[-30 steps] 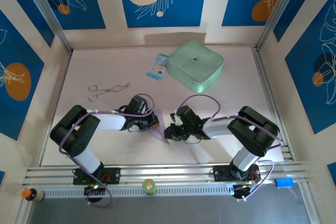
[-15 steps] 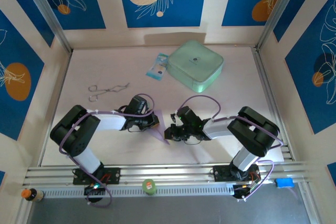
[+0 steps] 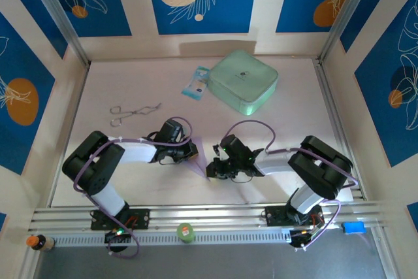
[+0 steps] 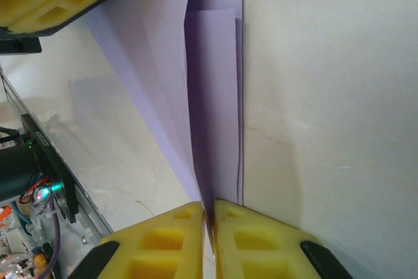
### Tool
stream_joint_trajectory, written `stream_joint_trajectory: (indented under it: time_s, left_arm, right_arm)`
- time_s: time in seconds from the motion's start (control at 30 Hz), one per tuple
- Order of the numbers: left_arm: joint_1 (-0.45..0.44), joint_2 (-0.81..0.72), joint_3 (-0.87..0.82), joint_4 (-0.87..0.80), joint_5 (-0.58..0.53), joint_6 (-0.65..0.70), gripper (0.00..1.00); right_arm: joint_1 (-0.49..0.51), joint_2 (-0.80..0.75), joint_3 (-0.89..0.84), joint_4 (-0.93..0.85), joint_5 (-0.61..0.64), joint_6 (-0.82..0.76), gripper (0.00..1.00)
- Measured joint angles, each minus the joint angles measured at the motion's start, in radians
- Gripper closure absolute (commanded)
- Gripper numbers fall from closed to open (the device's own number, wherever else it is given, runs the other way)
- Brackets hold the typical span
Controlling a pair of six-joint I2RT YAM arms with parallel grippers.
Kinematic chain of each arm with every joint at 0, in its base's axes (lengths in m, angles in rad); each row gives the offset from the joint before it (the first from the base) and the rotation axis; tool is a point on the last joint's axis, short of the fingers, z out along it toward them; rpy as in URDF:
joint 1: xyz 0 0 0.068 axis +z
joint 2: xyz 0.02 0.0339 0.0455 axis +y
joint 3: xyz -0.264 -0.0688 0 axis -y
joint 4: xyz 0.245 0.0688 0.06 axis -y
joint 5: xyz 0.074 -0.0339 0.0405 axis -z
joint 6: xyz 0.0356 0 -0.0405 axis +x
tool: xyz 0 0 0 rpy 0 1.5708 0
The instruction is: Fold a paper plane with a square sheet of paper (pick it up from the middle)
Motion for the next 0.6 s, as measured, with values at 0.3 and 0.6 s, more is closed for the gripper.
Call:
stream_joint_trajectory:
  time_s: [0.3,0.6]
  left_arm:
    - [-0.001,0.000,-0.002,0.002,0.003,0.000,0.95]
    - [-0.001,0.000,-0.004,0.005,0.004,0.000,0.95]
  right_arm:
    - [0.004,-0.001,0.001,-0.011,0.003,-0.005,0.87]
    - [0.025,-0.060,0.003,-0.130,0.022,-0.041,0.85]
